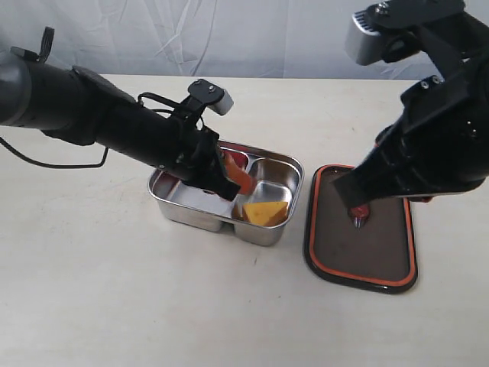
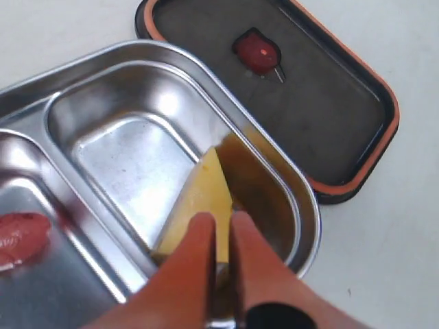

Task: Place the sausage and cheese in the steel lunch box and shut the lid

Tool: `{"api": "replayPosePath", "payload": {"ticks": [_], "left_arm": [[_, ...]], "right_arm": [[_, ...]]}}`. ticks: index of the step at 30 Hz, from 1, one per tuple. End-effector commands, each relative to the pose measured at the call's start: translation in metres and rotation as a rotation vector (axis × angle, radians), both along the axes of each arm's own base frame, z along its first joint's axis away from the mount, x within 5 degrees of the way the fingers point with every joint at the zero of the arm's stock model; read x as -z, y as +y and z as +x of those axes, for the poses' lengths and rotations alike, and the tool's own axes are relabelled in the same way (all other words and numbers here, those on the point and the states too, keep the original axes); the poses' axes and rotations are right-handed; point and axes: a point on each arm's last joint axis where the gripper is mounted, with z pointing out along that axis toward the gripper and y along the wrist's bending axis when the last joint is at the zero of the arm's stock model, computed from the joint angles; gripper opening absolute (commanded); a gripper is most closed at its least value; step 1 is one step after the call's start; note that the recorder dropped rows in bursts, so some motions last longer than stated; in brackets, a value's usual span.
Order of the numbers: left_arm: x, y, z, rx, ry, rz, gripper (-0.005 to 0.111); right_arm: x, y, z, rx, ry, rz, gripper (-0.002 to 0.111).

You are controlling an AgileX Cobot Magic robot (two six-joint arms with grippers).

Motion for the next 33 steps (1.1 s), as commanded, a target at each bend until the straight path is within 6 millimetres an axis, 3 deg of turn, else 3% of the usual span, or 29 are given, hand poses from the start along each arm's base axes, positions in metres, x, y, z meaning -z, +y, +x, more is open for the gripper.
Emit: {"api": "replayPosePath", "payload": {"ticks": [1,8,16,19,23,29,33], "left_arm": [[-0.012,0.009,-0.006,-0.020,0.029,0.090,0.000],[-0.033,0.035,-0.025,-0.123,-0.099,0.203,0.000],[-0.057,0.069,-0.080,-0.210,-0.187,0.181,0.000],[-0.062,0.080,-0.103,-0.231,-0.203,0.156,0.000],[-0.069,0.094,-0.131,-0.268,-0.225,0.112,0.000],[-0.085,0.109,-0.166,-0.295,-0.278,0.021,0.000],[-0.096,0.115,-0.186,-0.272,-0.302,-0.029,0.000]], "right_arm": [[0.000,-0.021,0.008,0.170,-0.064,-0.166,-0.001],[0.001,-0.022,0.006,0.187,-0.048,-0.175,-0.001],[0.001,-0.021,0.009,0.163,-0.075,-0.185,-0.001],[0.008,-0.024,0.020,0.272,-0.111,-0.265,-0.001],[0.041,-0.029,0.031,0.327,-0.115,-0.405,-0.001],[0.097,-0.038,0.048,0.387,0.042,-0.352,-0.001],[0.110,-0.053,0.067,0.502,0.085,-0.290,-0.001]]}}
